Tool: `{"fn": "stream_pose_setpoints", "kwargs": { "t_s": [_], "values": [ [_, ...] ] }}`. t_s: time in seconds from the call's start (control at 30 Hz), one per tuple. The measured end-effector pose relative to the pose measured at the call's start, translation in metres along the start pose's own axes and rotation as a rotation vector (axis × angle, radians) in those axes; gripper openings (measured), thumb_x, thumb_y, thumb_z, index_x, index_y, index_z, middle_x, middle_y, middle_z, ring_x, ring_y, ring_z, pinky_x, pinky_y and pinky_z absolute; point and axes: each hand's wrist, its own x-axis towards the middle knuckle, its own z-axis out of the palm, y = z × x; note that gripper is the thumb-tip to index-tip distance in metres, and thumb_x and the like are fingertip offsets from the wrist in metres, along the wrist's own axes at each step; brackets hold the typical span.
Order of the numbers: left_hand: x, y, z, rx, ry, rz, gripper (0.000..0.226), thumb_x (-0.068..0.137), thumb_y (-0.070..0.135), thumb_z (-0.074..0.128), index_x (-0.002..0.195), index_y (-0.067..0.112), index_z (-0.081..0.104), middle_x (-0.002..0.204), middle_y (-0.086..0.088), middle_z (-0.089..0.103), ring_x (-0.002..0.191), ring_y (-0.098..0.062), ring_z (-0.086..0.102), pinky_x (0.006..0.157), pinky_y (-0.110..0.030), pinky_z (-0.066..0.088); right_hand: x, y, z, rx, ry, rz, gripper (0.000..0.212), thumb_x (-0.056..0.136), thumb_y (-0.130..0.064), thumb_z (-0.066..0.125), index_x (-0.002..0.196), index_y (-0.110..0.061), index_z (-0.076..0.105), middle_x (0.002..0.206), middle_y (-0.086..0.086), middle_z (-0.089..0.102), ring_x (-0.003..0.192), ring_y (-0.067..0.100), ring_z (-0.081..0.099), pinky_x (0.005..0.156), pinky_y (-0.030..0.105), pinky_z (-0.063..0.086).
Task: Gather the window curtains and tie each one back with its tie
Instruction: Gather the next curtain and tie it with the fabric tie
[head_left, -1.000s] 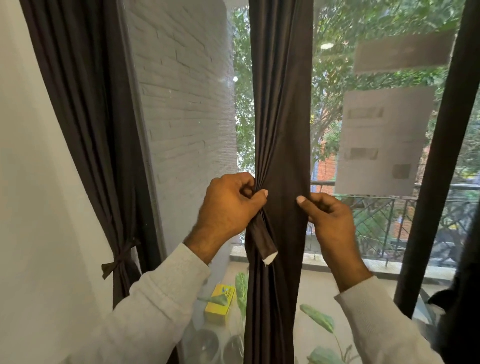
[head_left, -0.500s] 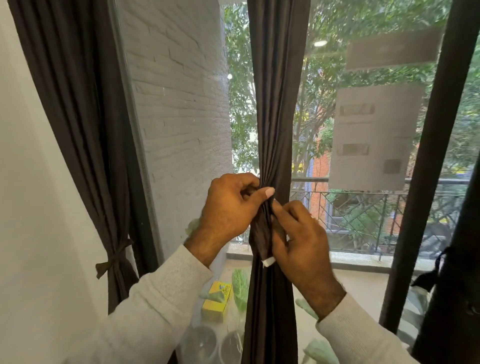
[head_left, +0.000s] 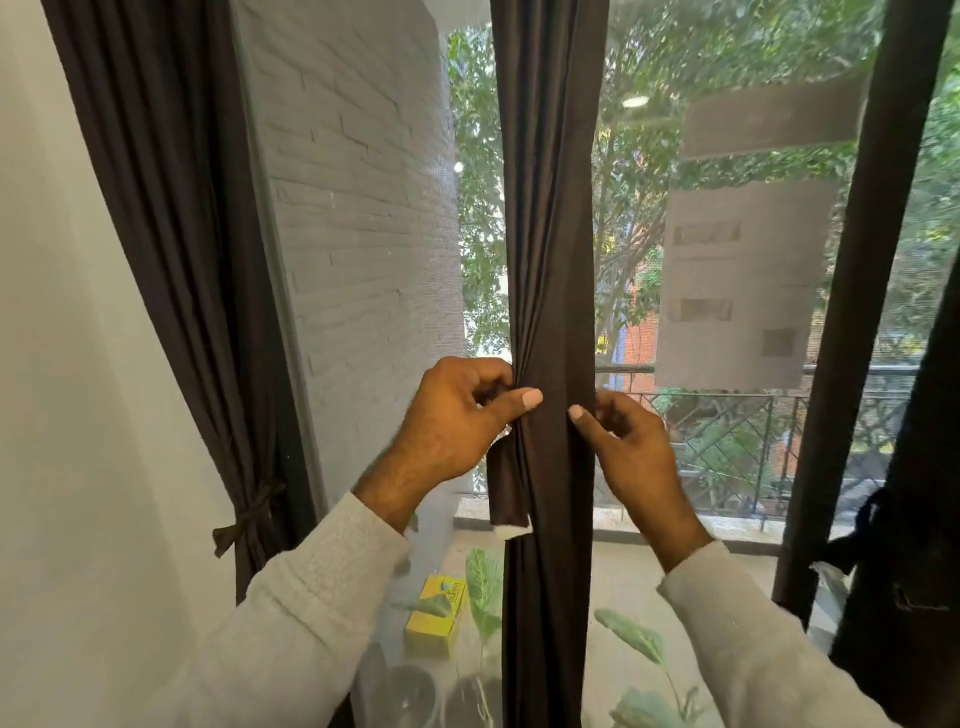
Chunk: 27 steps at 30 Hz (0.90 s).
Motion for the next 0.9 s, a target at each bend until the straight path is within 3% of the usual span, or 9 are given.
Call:
{"fn": "stream_pose_setpoints", "kwargs": {
  "t_s": [0.1,0.23,0.33,0.5,0.6,0.67,0.77,0.83,0.9],
  "values": [
    [-0.002,0.0,0.0,0.114,0.109,0.009,0.031,0.092,0.034,0.086,0.075,0.013,0.07,0.066,-0.005,0.067,0.066,-0.023,0.067,0.069,-0.042,0.061,-0.012,0.002,-0.002,-0.079,0.172,-0.045,0.009,0.094,-0.031,0.08,0.099,-0.024,0.078,0.091,-0.008,0.078,0.088,0.014,0.075,0.086,0.05,0.065],
    [-0.004,-0.002,0.006,0.264,0.236,0.013,0.031,0.092,0.039,0.085,0.078,0.013,0.073,0.065,0.002,0.068,0.062,-0.019,0.066,0.066,-0.04,0.062,-0.047,-0.006,0.005,-0.223,0.371,-0.322,0.006,0.095,-0.02,0.08,0.1,-0.021,0.076,0.088,-0.009,0.071,0.083,0.009,0.067,0.079,0.042,0.06],
    [-0.005,0.003,0.013,0.3,0.227,0.067,0.033,0.093,0.039,0.082,0.076,0.015,0.071,0.064,0.002,0.066,0.062,-0.019,0.065,0.066,-0.041,0.06,-0.063,-0.006,0.023,-0.46,0.224,-0.662,0.019,0.097,-0.009,0.074,0.116,-0.006,0.077,0.1,0.004,0.069,0.093,0.025,0.063,0.084,0.041,0.052],
    [-0.01,0.008,0.016,0.1,0.091,0.149,0.037,0.1,0.05,0.072,0.086,0.016,0.079,0.071,0.001,0.072,0.068,-0.018,0.07,0.068,-0.043,0.06,-0.066,-0.002,0.025,-0.602,0.099,-0.684,0.041,0.094,-0.008,0.061,0.134,-0.004,0.07,0.108,0.011,0.062,0.098,0.034,0.059,0.083,0.047,0.049],
    [-0.009,0.005,0.012,0.154,0.112,0.137,0.034,0.091,0.05,0.081,0.081,0.018,0.076,0.067,0.005,0.069,0.063,-0.015,0.067,0.064,-0.038,0.059,-0.067,-0.004,0.016,-0.612,-0.035,-0.818,0.038,0.094,-0.009,0.064,0.132,-0.005,0.071,0.111,0.011,0.062,0.101,0.034,0.06,0.084,0.049,0.049],
    [-0.006,0.001,0.008,0.203,0.116,0.112,0.034,0.091,0.047,0.082,0.075,0.019,0.07,0.063,0.006,0.064,0.059,-0.012,0.062,0.06,-0.035,0.056,-0.063,-0.008,0.01,-0.467,0.007,-0.75,0.029,0.1,-0.014,0.065,0.127,-0.01,0.074,0.112,0.006,0.061,0.105,0.028,0.059,0.088,0.044,0.05],
    [-0.005,-0.003,0.005,0.132,0.087,0.103,0.035,0.093,0.037,0.083,0.069,0.022,0.063,0.06,0.012,0.053,0.057,-0.006,0.052,0.061,-0.026,0.047,-0.039,-0.01,0.007,-0.24,0.246,-0.386,0.03,0.103,-0.028,0.07,0.131,-0.018,0.067,0.121,-0.004,0.063,0.114,0.016,0.061,0.094,0.038,0.054],
    [-0.005,-0.004,0.003,0.094,0.07,0.08,0.03,0.094,0.037,0.083,0.072,0.025,0.067,0.063,0.014,0.055,0.061,-0.009,0.055,0.065,-0.026,0.048,-0.021,-0.007,0.006,-0.149,0.166,-0.168,0.031,0.096,-0.036,0.078,0.124,-0.025,0.07,0.116,-0.01,0.071,0.108,0.008,0.067,0.094,0.039,0.059],
    [-0.004,-0.006,-0.001,0.09,0.073,0.039,0.023,0.092,0.036,0.085,0.076,0.026,0.073,0.066,0.016,0.061,0.063,-0.008,0.058,0.067,-0.023,0.047,-0.02,-0.008,0.005,-0.183,0.182,-0.147,0.012,0.094,-0.035,0.08,0.103,-0.029,0.076,0.098,-0.013,0.074,0.093,0.005,0.069,0.089,0.041,0.062]
  ]
}}
